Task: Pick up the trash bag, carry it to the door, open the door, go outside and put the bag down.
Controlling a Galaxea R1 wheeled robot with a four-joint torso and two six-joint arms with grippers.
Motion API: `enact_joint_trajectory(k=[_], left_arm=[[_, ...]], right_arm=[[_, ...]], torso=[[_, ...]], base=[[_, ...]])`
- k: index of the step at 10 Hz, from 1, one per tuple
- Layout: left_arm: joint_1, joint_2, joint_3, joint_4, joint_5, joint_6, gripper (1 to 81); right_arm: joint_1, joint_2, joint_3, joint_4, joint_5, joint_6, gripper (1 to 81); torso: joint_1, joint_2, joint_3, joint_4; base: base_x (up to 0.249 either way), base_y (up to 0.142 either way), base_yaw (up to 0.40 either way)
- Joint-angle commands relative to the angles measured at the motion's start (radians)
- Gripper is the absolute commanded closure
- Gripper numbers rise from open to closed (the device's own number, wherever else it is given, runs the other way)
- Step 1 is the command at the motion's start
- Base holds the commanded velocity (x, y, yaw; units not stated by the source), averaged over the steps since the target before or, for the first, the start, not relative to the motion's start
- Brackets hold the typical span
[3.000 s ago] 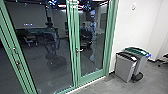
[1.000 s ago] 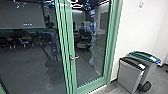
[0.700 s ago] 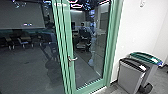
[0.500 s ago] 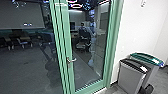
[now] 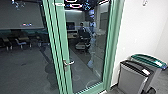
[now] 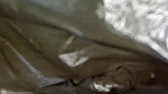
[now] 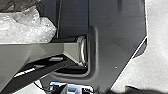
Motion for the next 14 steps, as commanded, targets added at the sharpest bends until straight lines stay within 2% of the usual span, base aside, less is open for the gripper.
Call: enact_joint_trajectory(k=[1, 5, 14], left_arm=[[-0.054, 0.001, 0.002, 0.007, 0.06, 0.006, 81.1], [-0.053, 0.003, 0.002, 0.005, 0.058, 0.005, 81.1], [-0.053, 0.003, 0.002, 0.004, 0.054, 0.006, 81.1]], right_arm=[[0.033, 0.009, 0.002, -0.018, -0.059, -0.004, 1.0], [0.036, 0.011, 0.0, -0.018, -0.059, -0.004, 1.0], [0.011, 0.008, -0.01, -0.009, -0.034, -0.001, 1.0]], torso=[[0.0, 0.0, 0.0, 0.0], [0.0, 0.0, 0.0, 0.0], [0.0, 0.0, 0.0, 0.0]], base=[[0.162, -0.068, 0.0], [0.162, -0.073, 0.0], [0.136, 0.0, 0.0]])
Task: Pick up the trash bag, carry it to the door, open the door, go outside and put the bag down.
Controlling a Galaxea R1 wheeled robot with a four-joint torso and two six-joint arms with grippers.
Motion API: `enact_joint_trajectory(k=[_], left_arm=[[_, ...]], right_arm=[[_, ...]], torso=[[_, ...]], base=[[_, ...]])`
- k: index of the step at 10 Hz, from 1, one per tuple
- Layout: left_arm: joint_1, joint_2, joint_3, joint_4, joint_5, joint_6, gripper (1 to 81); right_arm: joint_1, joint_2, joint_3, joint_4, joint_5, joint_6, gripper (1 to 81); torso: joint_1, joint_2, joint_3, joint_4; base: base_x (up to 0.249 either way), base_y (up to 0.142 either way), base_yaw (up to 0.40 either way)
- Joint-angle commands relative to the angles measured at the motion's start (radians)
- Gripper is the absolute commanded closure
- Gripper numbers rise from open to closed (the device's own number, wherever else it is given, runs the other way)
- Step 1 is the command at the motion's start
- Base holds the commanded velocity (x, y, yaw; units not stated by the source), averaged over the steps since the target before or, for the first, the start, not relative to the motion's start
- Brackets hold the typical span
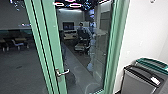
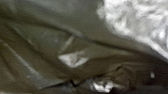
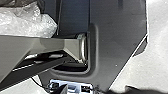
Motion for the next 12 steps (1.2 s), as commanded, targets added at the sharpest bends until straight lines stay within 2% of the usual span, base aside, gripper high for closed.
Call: enact_joint_trajectory(k=[1, 9, 12], left_arm=[[-0.05, -0.001, 0.001, 0.004, 0.056, 0.006, 81.1], [-0.05, -0.001, 0.003, 0.005, 0.054, 0.011, 81.1], [-0.048, -0.001, 0.003, 0.005, 0.054, 0.012, 81.1]], right_arm=[[0.02, 0.004, -0.004, 0.003, -0.048, -0.002, 1.0], [0.017, 0.006, -0.008, 0.004, -0.031, -0.002, 1.0], [0.022, 0.009, -0.005, 0.004, -0.032, -0.002, 1.0]], torso=[[0.0, 0.0, 0.0, 0.0], [0.0, 0.0, 0.0, 0.0], [0.0, 0.0, 0.0, 0.0]], base=[[0.125, 0.0, 0.0], [0.109, 0.0, 0.0], [0.0, 0.0, 0.0]])
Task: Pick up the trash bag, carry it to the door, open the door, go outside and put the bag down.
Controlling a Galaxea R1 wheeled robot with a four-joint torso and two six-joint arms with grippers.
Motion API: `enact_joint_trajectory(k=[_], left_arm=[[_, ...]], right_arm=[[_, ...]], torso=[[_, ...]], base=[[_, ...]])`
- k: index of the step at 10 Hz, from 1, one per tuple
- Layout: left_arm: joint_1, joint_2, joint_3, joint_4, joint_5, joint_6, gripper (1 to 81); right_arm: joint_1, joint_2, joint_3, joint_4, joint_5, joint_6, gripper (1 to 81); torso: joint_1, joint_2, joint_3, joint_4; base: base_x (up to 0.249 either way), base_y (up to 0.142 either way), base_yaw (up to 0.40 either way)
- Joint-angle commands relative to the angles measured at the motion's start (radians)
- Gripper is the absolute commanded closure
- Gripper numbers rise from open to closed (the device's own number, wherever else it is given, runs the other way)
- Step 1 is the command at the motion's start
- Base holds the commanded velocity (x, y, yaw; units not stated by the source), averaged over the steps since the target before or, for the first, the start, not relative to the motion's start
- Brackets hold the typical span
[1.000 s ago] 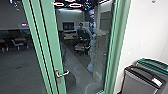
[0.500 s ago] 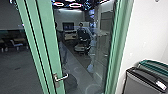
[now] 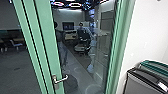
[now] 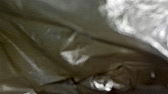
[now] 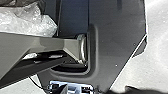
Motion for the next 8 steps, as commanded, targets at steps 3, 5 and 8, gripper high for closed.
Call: enact_joint_trajectory(k=[3, 5, 8], left_arm=[[-0.049, -0.001, 0.004, 0.004, 0.067, 0.007, 81.1], [-0.049, -0.001, 0.002, 0.002, 0.067, 0.007, 81.1], [-0.049, -0.003, 0.001, 0.004, 0.067, 0.007, 81.1]], right_arm=[[0.037, 0.006, -0.002, 0.001, -0.064, -0.001, 1.0], [0.037, 0.009, -0.002, 0.001, -0.064, -0.001, 1.0], [0.037, 0.009, -0.002, 0.001, -0.063, -0.001, 1.0]], torso=[[-0.001, 0.0, 0.0, 0.0], [-0.001, 0.0, 0.0, 0.0], [-0.001, 0.0, 0.0, 0.0]], base=[[0.0, 0.0, 0.0], [0.0, 0.0, 0.0], [0.0, 0.0, 0.0]])
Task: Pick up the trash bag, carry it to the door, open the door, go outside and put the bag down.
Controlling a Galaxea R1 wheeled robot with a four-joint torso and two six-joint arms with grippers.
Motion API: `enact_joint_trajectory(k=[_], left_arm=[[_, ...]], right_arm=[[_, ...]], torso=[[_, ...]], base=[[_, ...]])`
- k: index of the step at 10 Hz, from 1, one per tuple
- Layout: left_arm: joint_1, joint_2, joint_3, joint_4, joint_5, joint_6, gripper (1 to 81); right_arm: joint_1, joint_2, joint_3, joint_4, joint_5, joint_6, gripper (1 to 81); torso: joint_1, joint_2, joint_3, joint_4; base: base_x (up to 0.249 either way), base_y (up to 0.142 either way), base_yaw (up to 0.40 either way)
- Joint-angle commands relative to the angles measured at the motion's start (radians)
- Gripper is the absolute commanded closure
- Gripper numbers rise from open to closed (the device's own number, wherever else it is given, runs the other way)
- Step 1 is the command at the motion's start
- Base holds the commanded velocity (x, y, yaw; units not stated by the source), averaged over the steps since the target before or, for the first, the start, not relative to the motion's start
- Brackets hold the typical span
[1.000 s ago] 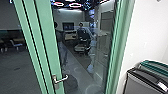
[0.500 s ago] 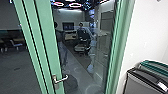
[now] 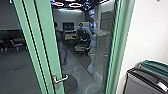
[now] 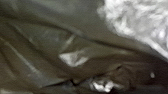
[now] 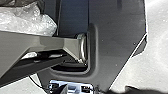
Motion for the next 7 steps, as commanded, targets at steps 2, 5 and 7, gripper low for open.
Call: enact_joint_trajectory(k=[2, 5, 7], left_arm=[[-0.052, -0.004, 0.001, 0.005, 0.066, 0.01, 81.1], [-0.047, -0.015, 0.005, 0.002, 0.063, 0.019, 81.1], [-0.041, -0.023, 0.013, 0.022, 0.061, 0.021, 81.1]], right_arm=[[0.036, 0.009, -0.002, 0.001, -0.062, -0.002, 1.0], [0.031, 0.009, 0.003, -0.008, -0.062, -0.003, 1.0], [0.028, 0.009, 0.006, -0.008, -0.062, -0.006, 1.0]], torso=[[0.0, 0.0, 0.0, 0.0], [0.0, 0.0, 0.0, 0.0], [0.0, 0.0, 0.0, 0.0]], base=[[0.0, 0.0, 0.202], [0.0, 0.0, 0.317], [0.0, 0.0, 0.326]])
